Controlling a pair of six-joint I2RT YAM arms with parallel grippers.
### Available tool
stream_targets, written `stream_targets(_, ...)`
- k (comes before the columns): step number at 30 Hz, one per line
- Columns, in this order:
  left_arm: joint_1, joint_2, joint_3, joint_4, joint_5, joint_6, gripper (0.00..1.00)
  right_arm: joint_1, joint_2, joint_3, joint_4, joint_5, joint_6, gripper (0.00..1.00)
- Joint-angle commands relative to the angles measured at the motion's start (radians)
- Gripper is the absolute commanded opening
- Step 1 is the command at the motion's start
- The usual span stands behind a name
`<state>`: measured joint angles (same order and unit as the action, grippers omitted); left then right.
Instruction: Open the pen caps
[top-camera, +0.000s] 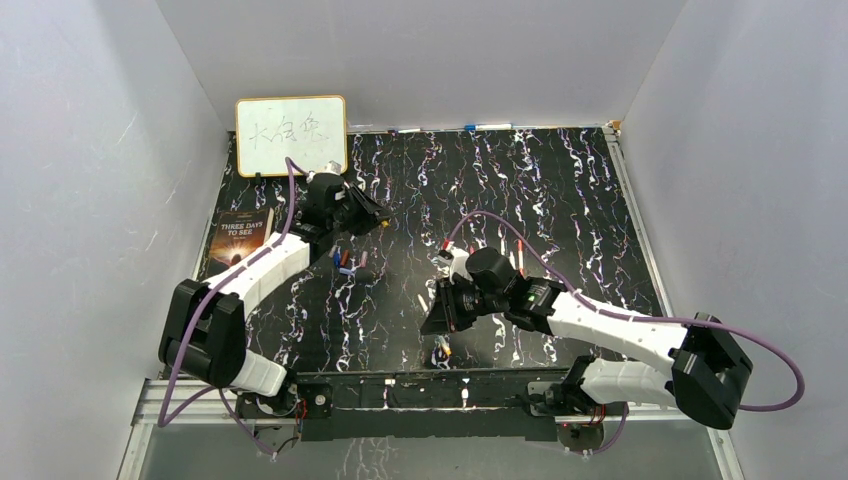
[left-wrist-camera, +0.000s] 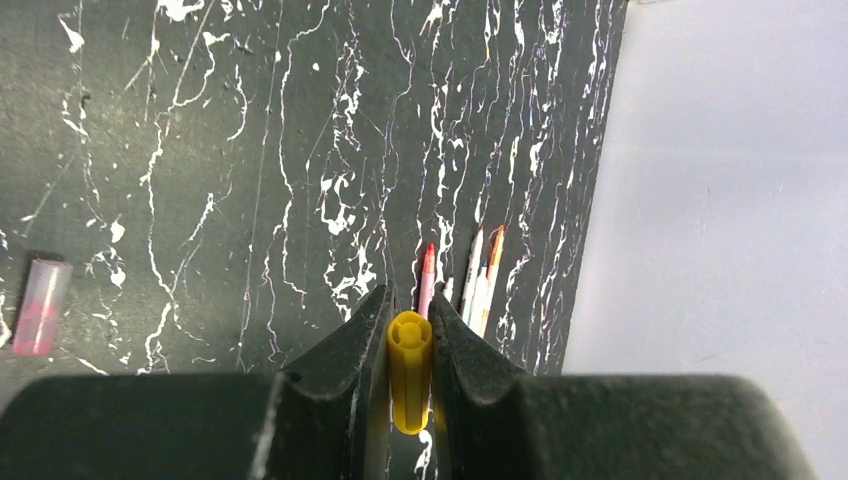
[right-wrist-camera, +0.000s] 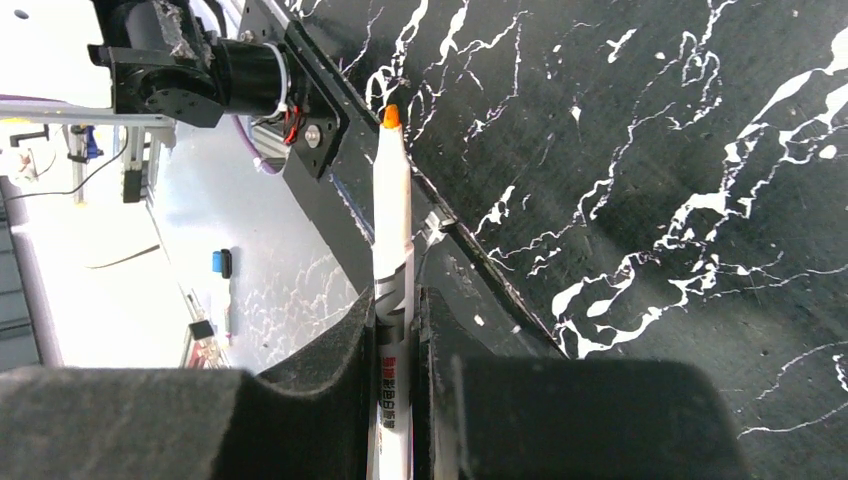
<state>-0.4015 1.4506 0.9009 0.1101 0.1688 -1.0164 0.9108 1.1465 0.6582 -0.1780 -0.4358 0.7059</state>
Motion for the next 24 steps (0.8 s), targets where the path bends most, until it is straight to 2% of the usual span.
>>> stream_targets(1,0.025,-0.007,0.082,-0.109,0.064,0.107,0.05,0.006,-0.028,0.022,-0.022,0.059,-0.023,0.0)
stream_targets(10,0.029,-0.045,0.076,-0.321,0.079,0.266,0.07,-0.015,0.014,0.184,-0.209,0.303,-0.172,0.0)
stream_targets(16,0.029,-0.037,0.045,-0.401,0.051,0.334,0.08,-0.175,0.13,0.235,-0.23,0.383,-0.241,0.0)
stream_targets(24,0.028,0.079,0.069,-0.478,-0.023,0.418,0.12,-0.342,0.371,0.312,-0.188,0.52,-0.293,0.0)
